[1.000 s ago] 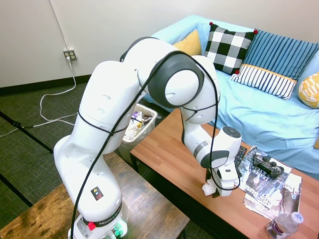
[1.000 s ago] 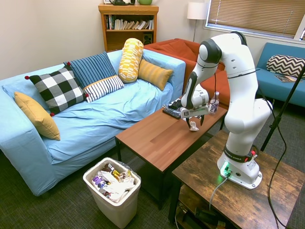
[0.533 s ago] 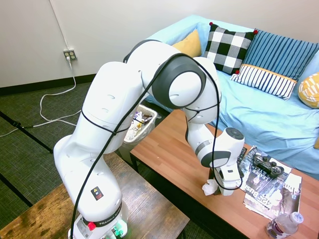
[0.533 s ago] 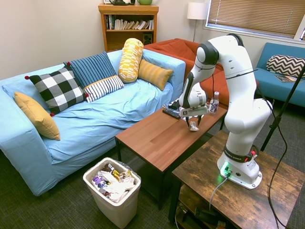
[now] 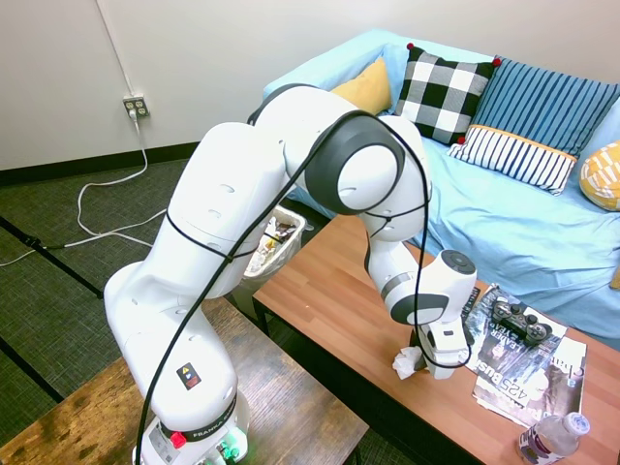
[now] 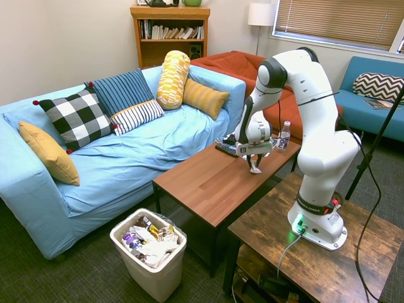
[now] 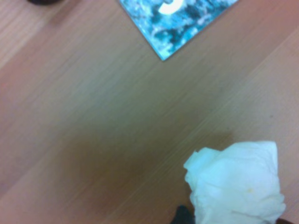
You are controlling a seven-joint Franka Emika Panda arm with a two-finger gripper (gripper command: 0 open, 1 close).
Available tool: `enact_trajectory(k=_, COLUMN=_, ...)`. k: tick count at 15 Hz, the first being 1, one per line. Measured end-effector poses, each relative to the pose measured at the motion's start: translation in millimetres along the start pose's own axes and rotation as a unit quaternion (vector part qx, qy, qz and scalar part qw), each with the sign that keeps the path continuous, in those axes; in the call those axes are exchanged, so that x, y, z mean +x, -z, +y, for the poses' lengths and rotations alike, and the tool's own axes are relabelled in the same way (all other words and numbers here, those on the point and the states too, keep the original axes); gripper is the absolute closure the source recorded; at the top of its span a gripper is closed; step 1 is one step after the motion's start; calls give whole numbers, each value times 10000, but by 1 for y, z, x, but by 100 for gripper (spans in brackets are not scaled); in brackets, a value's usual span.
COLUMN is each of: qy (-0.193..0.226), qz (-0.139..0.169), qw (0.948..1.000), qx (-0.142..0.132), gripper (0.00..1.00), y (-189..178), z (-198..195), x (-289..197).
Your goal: Throw the tissue in the trash bin
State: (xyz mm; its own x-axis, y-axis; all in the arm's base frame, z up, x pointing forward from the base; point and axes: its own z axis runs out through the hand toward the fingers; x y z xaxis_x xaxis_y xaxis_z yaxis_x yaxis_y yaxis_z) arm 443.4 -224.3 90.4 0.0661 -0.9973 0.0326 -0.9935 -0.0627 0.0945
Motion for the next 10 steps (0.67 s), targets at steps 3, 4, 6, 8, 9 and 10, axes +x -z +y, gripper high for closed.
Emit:
enact_trajectory(k=3, qy=88, qz=47, qw=9998, qx=181, gripper=100, y=20, z=-8, x=1)
enact_trajectory(k=4, qy=153, qz=71, qw=9994, qx=308, gripper=100, y=35, z=-13, x=-1)
enact_trajectory(k=6, qy=411, qz=174, qw=9964, qx=719, gripper=100, y=85, z=-28, x=-19)
enact_trajectory(k=8, qy=886, qz=348, qw=9892, qx=1116, gripper=100, y=147, z=-49, x=-61)
enact_trajectory(k=9, qy=1100, qz=428, qw=9852, qx=1245, gripper=100, y=179, z=-59, x=-91)
enact_trajectory(k=10, qy=1312, qz=519, qw=9807, qx=1353, gripper=100, y=211, z=-66, x=-126)
